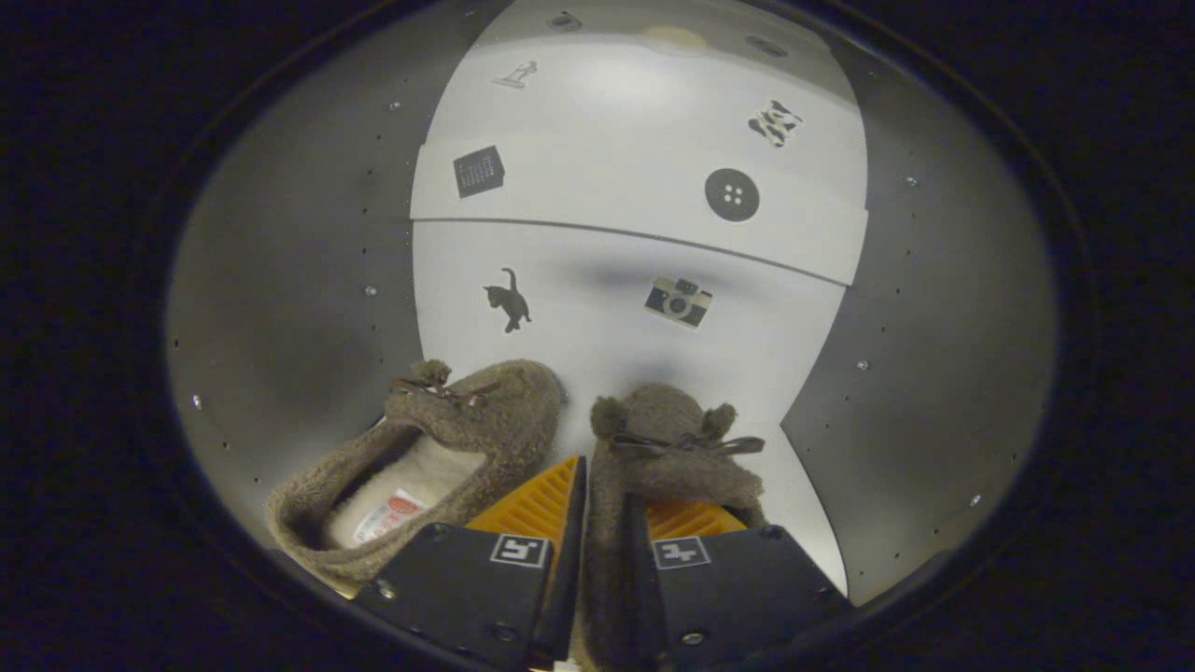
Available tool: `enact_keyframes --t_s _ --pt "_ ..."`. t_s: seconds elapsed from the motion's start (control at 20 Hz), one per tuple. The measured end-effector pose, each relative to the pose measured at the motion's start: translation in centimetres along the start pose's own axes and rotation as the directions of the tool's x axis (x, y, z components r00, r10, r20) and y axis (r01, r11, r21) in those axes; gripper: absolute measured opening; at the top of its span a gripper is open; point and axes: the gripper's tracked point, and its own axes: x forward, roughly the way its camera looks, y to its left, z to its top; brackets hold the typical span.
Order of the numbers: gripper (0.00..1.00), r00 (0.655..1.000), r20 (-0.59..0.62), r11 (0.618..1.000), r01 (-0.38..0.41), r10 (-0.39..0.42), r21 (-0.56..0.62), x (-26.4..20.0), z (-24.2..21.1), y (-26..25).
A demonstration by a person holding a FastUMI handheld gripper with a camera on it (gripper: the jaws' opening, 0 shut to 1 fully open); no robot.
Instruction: Open the shoe cabinet door, grab the shoes and put them into the shoe cabinet, then close the shoe cabinet door.
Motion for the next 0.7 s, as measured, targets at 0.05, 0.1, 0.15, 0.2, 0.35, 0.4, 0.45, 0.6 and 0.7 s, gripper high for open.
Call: enact_keyframes --t_s 0.05,0.1,0.15,0.2,0.35,0.4,0.45,0.6,0.7 --pt "0.36 1.0 -0.012 1.0 0.01 -0.01 -0.005 0.0 -0.1 0.0" --pt "0.44 1.0 -0.013 1.0 0.028 -0.028 -0.007 -0.2 0.0 -0.2" --pt "0.48 0.999 -0.012 0.999 0.036 -0.036 -0.004 -0.5 0.0 -0.4" --pt "0.49 0.999 -0.009 0.999 0.039 -0.039 0.007 -0.8 0.2 -0.4" --pt "0.56 0.999 -0.001 0.998 0.044 -0.044 0.041 -2.3 0.2 -0.8" --pt "0.57 0.999 0.001 0.998 0.039 -0.039 0.052 -3.0 0.2 -0.9" --pt "0.58 0.999 0.013 0.997 0.038 -0.039 0.064 -3.9 0.2 -1.0" --pt "0.67 0.99 0.115 0.993 0.076 -0.086 0.088 -8.0 1.5 -2.3" --pt "0.75 0.978 0.177 0.991 0.091 -0.106 0.094 -11.9 2.3 -2.8"
